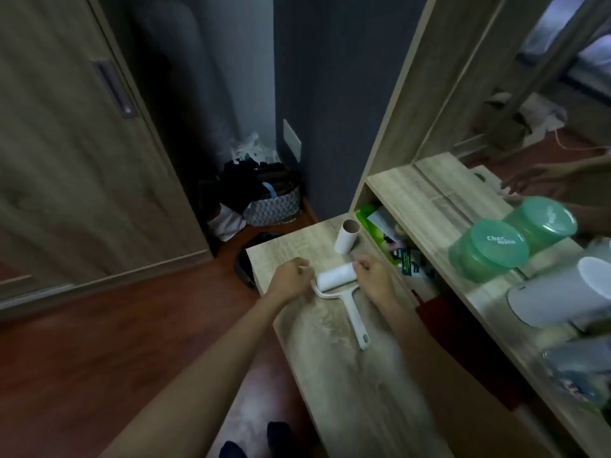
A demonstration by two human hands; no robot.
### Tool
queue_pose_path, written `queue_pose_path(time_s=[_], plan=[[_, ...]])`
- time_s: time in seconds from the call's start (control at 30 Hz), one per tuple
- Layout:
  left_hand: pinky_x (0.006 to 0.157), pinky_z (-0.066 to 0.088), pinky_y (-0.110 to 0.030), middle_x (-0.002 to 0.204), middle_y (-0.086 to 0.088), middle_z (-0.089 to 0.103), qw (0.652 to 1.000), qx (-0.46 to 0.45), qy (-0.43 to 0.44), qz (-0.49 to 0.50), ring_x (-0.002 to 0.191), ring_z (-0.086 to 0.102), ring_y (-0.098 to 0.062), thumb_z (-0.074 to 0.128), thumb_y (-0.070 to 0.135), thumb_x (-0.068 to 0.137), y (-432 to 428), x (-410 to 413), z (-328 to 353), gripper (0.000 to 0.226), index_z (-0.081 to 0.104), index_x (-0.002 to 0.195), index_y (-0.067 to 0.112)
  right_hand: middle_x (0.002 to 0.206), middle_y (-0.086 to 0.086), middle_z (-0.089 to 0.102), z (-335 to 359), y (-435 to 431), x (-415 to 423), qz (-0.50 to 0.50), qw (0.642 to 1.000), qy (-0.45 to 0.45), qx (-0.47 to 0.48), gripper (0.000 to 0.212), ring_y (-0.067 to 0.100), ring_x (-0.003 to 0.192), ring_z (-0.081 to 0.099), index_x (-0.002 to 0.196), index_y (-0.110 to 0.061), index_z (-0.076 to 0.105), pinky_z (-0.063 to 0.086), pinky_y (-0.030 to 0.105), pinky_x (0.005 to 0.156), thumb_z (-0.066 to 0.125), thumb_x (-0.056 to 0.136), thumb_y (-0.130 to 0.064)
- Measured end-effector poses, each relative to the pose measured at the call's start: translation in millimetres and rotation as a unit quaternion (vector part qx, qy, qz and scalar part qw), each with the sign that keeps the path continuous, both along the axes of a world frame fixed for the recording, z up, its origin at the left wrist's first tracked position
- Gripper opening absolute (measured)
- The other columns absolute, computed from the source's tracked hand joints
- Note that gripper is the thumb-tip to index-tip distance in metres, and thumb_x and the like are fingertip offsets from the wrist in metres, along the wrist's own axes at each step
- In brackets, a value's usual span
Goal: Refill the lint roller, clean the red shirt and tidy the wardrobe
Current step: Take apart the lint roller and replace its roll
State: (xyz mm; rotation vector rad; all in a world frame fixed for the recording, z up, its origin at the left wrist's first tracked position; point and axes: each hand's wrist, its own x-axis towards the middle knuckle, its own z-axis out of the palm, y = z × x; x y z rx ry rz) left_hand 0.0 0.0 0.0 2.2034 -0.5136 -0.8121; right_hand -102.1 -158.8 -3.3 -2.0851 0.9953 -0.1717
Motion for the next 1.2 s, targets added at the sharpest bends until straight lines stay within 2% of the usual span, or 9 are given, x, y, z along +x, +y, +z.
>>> queue_pose_path(time_s=[0.13,0.23,0.3,0.4,0.47,0.63,0.9,1.03,1.2], plan=[[0.094,0.05,-0.039,0.123,-0.009,0.063,0.996,0.0,0.077,0.044,0.109,0.062,-0.029,0.053,0.026,0.094,-2.9,-7.6,-10.9,0.032,0.061,0.123,0.012,0.118,0.013,0.063,-15.8,3.2,-7.8,-0.02,0.999,0.033,0.036,0.032,0.029,0.109,0.058,0.122,-0.01,0.059,0.04,0.028,0.084,0.05,0.093,-0.02],[0.07,0.057,-0.034,0.097,-0.014,0.069,0.983,-0.045,0.157,0.085,0.081,0.068,-0.029,0.056,0.021,0.094,-9.0,-11.6,-15.3,0.03,0.062,0.121,0.008,0.122,0.012,0.063,-17.0,0.0,-5.1,-0.014,0.998,0.031,0.049,0.033,0.028,0.111,0.057,0.124,-0.012,0.057,0.043,0.033,0.091,0.047,0.094,-0.021],[0.053,0.051,-0.026,0.081,-0.013,0.067,0.97,-0.068,0.2,0.122,0.064,0.065,-0.023,0.057,0.017,0.093,-12.0,-15.1,-12.8,0.025,0.062,0.115,0.006,0.125,0.013,0.062,-14.9,-1.6,-3.9,-0.004,0.998,0.026,0.056,0.034,0.029,0.113,0.056,0.127,-0.011,0.056,0.045,0.037,0.095,0.047,0.094,-0.018],[0.061,0.051,-0.03,0.084,-0.018,0.066,0.959,-0.094,0.234,0.129,0.067,0.063,-0.024,0.057,0.013,0.092,-13.4,-18.2,-8.8,0.006,0.063,0.092,0.011,0.126,0.011,0.062,-8.8,-1.5,-5.9,-0.006,0.998,0.002,0.056,0.035,0.025,0.112,0.057,0.128,-0.01,0.056,0.045,0.032,0.093,0.049,0.093,-0.011],[0.071,0.055,-0.036,0.092,-0.019,0.066,0.953,-0.112,0.252,0.125,0.07,0.065,-0.023,0.056,0.015,0.093,-11.3,-17.5,-6.9,0.007,0.062,0.092,0.014,0.122,0.008,0.064,-1.9,-1.4,-5.6,-0.011,0.997,-0.027,0.067,0.035,0.019,0.107,0.057,0.126,-0.011,0.058,0.042,0.026,0.087,0.05,0.091,-0.006],[0.083,0.056,-0.04,0.111,-0.007,0.065,0.955,-0.142,0.236,0.108,0.094,0.068,-0.025,0.057,0.038,0.093,1.4,-10.7,-1.1,0.035,0.06,0.125,0.022,0.121,0.007,0.065,14.8,7.9,0.1,0.012,0.991,-0.085,0.103,0.034,0.021,0.11,0.06,0.123,-0.013,0.059,0.049,0.032,0.089,0.053,0.09,-0.008],[0.067,0.055,-0.027,0.116,-0.007,0.063,0.931,-0.282,0.194,0.129,0.094,0.066,-0.015,0.07,0.026,0.087,21.8,-7.4,35.1,0.034,0.064,0.121,0.022,0.1,-0.001,0.067,52.7,37.9,7.4,0.007,0.954,-0.173,0.245,0.022,0.015,0.096,0.065,0.112,-0.023,0.063,0.057,0.033,0.079,0.054,0.093,-0.015],[0.062,0.051,-0.02,0.106,-0.002,0.063,0.94,-0.277,0.181,0.082,0.076,0.061,-0.006,0.07,0.021,0.087,34.6,0.5,45.7,0.034,0.063,0.121,0.022,0.106,0.009,0.067,69.8,38.2,4.4,0.018,0.941,-0.182,0.286,0.016,0.017,0.097,0.066,0.106,-0.017,0.066,0.059,0.026,0.067,0.06,0.091,-0.02],[0.066,0.051,-0.021,0.114,-0.008,0.063,0.949,-0.266,0.167,0.028,0.084,0.063,-0.007,0.071,0.02,0.086,42.8,11.4,52.4,0.036,0.063,0.121,0.024,0.105,0.009,0.069,84.0,37.3,1.2,0.025,0.933,-0.183,0.308,0.019,0.012,0.089,0.069,0.103,-0.015,0.069,0.058,0.023,0.064,0.068,0.085,-0.02]])
